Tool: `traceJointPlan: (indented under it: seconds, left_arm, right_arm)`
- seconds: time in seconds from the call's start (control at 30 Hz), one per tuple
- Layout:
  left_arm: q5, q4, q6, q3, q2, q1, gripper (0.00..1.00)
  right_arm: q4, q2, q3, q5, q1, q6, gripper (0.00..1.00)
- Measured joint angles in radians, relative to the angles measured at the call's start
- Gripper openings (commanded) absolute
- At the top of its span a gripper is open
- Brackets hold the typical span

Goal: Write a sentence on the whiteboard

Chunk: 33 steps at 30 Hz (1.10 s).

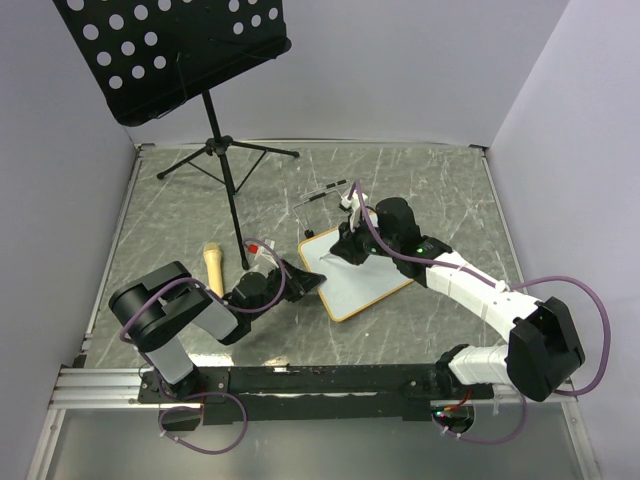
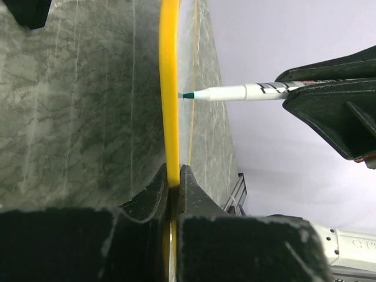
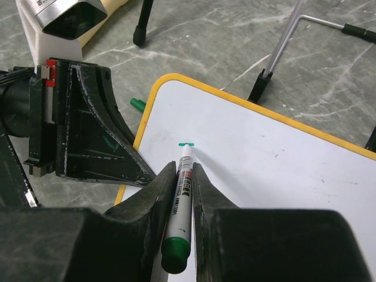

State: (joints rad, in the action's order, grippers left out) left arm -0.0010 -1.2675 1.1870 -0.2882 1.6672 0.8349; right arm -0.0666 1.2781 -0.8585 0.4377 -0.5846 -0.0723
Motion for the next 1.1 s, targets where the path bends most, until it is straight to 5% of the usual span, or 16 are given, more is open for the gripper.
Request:
traceJointPlan:
  seconds: [1.1]
  left_arm:
    - [0.003, 0.000, -0.001, 0.000, 0.000, 0.000, 0.01]
  right_arm:
    - [-0.026, 0.000, -0.005, 0.025, 0.003, -0.044, 0.00]
